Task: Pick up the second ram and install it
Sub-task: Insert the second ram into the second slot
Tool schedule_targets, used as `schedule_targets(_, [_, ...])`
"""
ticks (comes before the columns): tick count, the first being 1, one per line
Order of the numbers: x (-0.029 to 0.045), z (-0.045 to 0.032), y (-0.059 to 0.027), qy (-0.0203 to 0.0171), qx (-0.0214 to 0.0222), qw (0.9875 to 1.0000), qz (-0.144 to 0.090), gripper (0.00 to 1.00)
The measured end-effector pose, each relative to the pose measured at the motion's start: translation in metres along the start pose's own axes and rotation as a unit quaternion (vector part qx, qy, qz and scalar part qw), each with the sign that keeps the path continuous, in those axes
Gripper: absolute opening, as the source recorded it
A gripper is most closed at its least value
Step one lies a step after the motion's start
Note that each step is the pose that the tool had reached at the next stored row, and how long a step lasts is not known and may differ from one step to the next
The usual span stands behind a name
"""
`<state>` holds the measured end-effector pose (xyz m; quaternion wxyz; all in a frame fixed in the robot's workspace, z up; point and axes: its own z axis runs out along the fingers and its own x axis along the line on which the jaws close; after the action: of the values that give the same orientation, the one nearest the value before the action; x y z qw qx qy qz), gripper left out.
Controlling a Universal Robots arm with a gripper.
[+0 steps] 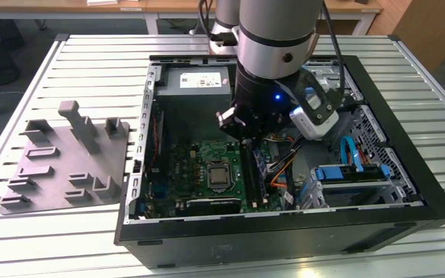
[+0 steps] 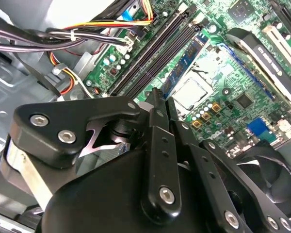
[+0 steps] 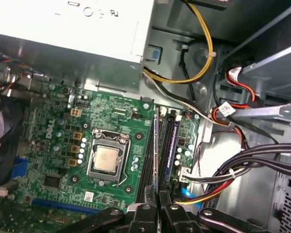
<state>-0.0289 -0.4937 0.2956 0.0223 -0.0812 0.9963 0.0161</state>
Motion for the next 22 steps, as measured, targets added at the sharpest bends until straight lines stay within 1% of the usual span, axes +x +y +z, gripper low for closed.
schedule_targets(5, [0.0, 0.0001, 0.0, -0.0006, 0.001, 0.9998, 0.022, 0.14])
schedule_targets(11, [0.0, 0.0001, 0.0, -0.0014, 0.0023, 0.9988, 0.048, 0.14])
schedule_targets(17, [0.0, 0.0001, 0.0, -0.0021, 0.0035, 0.9972, 0.075, 0.14])
schedule_targets(22, [0.0, 0.0002, 0.0, -0.0028, 0.0046, 0.9952, 0.098, 0.14])
